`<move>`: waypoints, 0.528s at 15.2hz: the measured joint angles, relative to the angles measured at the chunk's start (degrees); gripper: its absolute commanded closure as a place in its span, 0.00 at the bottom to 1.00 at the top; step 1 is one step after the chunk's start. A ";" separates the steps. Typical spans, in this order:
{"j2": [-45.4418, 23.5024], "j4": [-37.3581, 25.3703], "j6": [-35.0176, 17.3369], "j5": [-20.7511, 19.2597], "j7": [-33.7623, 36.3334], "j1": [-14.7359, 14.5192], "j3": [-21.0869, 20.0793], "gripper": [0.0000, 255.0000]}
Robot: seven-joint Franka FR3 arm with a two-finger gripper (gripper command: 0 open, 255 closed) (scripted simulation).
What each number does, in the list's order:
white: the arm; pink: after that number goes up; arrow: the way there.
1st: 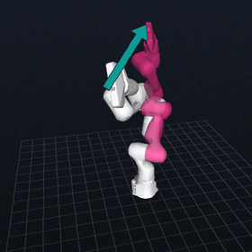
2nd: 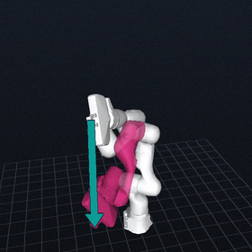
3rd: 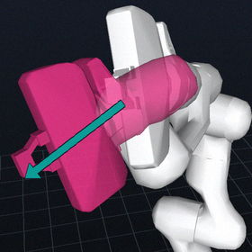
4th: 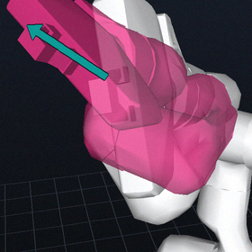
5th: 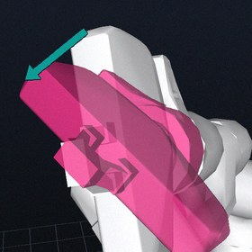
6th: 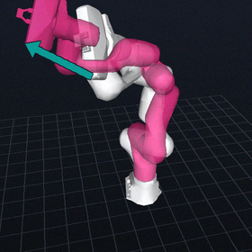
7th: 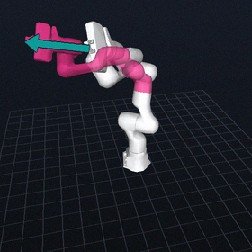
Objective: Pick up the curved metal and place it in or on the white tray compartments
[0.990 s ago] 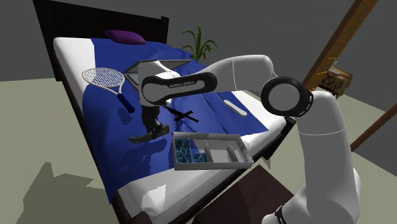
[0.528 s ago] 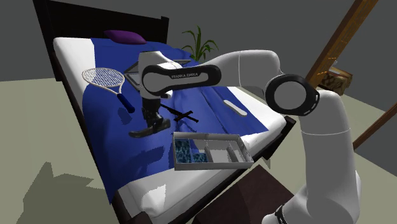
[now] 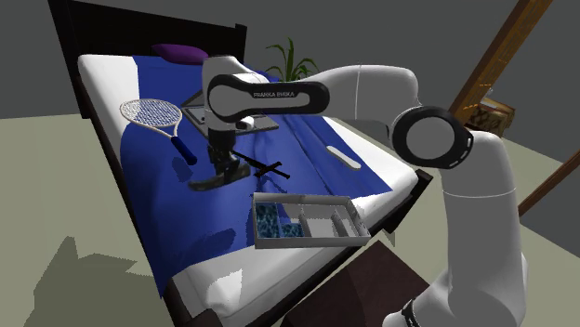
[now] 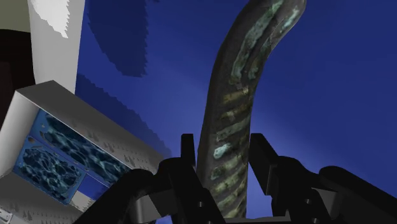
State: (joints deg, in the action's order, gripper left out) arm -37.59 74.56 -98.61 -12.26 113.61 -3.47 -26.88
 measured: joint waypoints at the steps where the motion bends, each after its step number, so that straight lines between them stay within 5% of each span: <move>1: 0.10 -0.55 0.63 0.06 -0.08 -0.03 -0.03 1.00; 5: 0.70 -2.67 3.26 0.34 -0.08 -0.31 -0.24 1.00; 8: 6.65 5.92 0.52 2.03 -1.64 3.28 -0.92 1.00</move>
State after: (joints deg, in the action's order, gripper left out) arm -30.94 80.48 -98.09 -10.23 111.97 -0.19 -27.79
